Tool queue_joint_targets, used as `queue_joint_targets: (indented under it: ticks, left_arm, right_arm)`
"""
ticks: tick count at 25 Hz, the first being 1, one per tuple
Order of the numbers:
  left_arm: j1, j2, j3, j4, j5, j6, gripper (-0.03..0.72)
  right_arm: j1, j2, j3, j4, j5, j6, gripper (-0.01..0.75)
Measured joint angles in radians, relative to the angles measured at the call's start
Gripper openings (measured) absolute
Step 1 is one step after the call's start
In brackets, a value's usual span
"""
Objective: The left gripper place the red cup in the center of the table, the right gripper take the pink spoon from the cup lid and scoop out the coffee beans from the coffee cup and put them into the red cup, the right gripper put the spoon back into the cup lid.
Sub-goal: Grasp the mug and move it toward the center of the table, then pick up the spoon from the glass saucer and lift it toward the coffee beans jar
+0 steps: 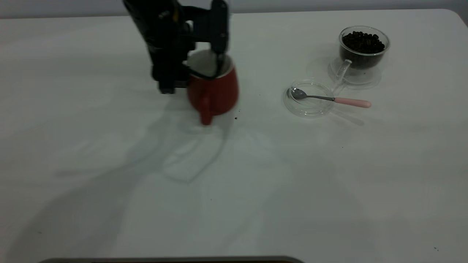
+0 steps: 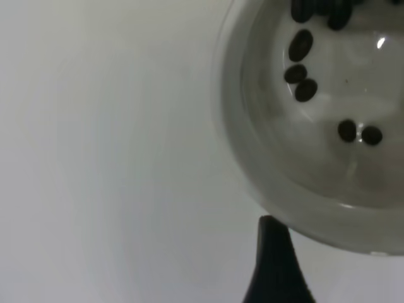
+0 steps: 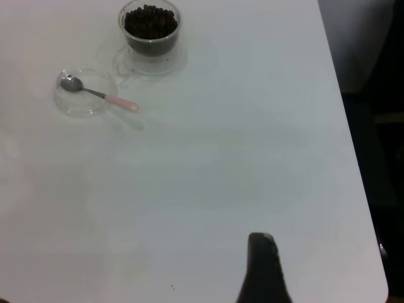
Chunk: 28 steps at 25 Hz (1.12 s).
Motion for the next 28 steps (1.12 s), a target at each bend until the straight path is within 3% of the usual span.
queue_joint_targets:
  ticks: [4,6,16,23,28]
  left_arm:
    - [-0.013,-0.007,0.0,0.0,0.013,-0.145,0.569]
    - [-0.013,-0.039,0.0,0.0,0.075,-0.224,0.569]
    - [0.025,-0.476,0.0,-0.004,0.628,-0.64,0.569]
    - [0.124,-0.795,0.0,-0.021,0.902,-0.731,0.569]
    - [0.14,-1.005,0.0,-0.024,0.923,-0.733,0.569]
  right_arm:
    - [0.0,0.0,0.0,0.0,0.0,0.0,0.591]
    - [0.0,0.0,0.0,0.0,0.0,0.0,0.591]
    - [0.0,0.0,0.0,0.0,0.0,0.0,0.591]
    - [0.0,0.0,0.0,0.0,0.0,0.0,0.591]
    - [0.0,-0.001,0.0,0.0,0.001,0.0,0.591]
